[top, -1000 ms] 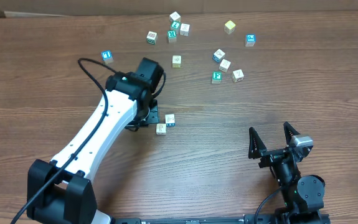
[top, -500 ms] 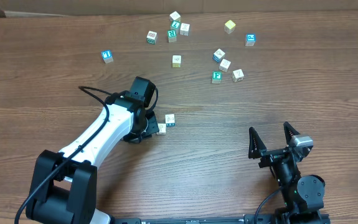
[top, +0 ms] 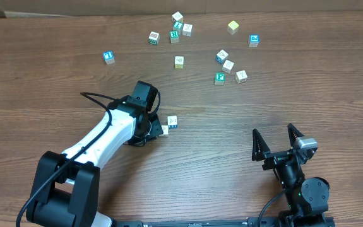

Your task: Form a circle

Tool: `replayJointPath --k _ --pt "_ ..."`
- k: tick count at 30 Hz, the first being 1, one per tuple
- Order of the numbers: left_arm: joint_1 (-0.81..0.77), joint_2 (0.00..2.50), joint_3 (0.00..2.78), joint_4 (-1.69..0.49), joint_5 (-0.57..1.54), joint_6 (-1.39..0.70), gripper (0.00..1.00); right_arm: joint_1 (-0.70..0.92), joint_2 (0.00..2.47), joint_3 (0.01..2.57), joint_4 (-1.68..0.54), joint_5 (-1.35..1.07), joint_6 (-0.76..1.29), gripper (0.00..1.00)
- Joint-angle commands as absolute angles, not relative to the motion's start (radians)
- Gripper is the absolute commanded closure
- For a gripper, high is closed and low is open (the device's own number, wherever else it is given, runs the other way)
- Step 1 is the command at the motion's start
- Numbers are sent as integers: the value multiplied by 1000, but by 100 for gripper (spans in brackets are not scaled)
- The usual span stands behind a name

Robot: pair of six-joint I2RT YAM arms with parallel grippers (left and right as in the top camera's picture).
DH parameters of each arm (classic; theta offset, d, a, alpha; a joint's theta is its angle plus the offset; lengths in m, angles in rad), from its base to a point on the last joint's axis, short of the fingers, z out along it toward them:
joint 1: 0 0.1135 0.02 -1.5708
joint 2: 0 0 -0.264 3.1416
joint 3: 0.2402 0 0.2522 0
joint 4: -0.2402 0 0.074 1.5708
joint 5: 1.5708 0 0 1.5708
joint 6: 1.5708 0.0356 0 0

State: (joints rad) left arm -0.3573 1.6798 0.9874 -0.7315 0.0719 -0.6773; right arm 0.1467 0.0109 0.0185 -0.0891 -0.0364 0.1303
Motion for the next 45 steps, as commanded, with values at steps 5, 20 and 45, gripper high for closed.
replayJointPath --k 5,20,45 --pt "-347 1681 969 -699 78 -689 96 150 3 8 -82 -28 126 0" --pt "-347 1728 970 -660 105 -688 96 150 3 8 -82 -28 126 0" --pt "-347 1728 970 -662 136 -680 96 150 3 8 -82 -28 126 0"
